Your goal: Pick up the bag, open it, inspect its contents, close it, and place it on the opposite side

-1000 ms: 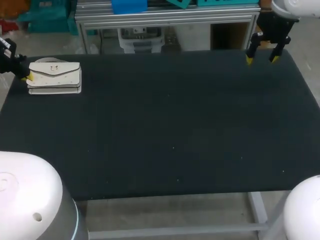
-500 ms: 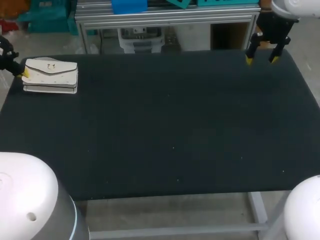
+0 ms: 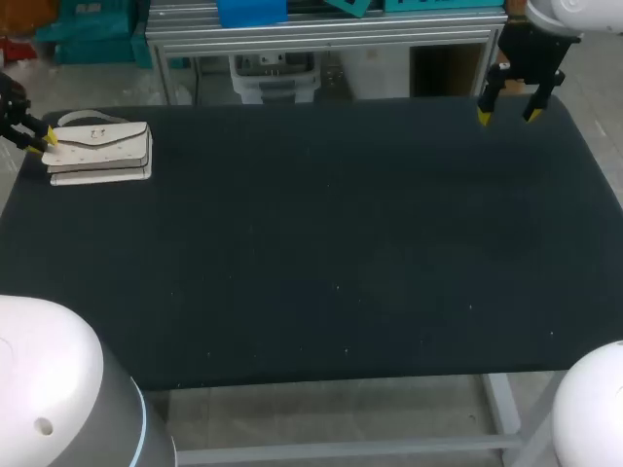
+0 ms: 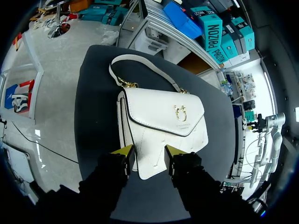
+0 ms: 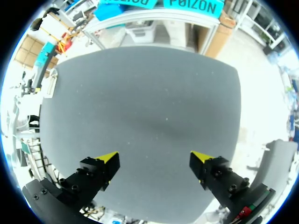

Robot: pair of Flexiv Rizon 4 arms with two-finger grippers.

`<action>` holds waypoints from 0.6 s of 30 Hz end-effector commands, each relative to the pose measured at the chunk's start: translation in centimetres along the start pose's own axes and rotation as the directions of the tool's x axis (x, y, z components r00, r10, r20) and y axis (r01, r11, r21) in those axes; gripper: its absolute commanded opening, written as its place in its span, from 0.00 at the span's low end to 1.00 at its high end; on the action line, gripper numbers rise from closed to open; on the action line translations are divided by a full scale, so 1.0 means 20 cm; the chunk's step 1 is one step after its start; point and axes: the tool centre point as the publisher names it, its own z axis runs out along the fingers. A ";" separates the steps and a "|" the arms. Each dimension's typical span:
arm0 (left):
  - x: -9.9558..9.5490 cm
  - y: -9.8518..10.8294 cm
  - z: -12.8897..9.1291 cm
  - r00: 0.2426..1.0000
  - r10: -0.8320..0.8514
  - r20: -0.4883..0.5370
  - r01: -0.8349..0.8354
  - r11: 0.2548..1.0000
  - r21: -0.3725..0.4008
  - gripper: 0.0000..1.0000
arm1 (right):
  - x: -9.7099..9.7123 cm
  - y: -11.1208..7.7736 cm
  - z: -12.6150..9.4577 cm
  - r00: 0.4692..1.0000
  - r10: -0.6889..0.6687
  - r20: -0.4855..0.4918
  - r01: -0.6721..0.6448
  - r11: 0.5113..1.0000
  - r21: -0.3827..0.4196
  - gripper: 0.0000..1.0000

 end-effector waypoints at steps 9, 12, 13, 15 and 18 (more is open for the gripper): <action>0.05 0.06 -0.17 0.992 0.051 0.118 -0.058 0.997 0.056 1.00 | 0.02 -0.02 -0.03 1.000 -0.003 0.015 0.003 1.000 -0.010 1.00; 0.12 0.11 -0.22 0.986 0.074 0.151 -0.084 0.994 0.064 1.00 | 0.00 -0.03 -0.05 1.000 -0.001 0.019 0.001 1.000 -0.018 1.00; 0.15 0.12 -0.24 0.981 0.075 0.178 -0.088 0.994 0.066 1.00 | -0.01 -0.04 -0.06 1.000 0.000 0.019 0.000 1.000 -0.022 1.00; 0.19 0.15 -0.28 0.976 0.080 0.203 -0.095 0.994 0.062 1.00 | -0.02 -0.05 -0.06 1.000 0.001 0.023 -0.001 1.000 -0.030 1.00; 0.25 0.19 -0.31 0.965 0.091 0.244 -0.108 0.993 0.054 1.00 | -0.03 -0.06 -0.08 1.000 -0.005 0.026 0.006 0.999 -0.038 1.00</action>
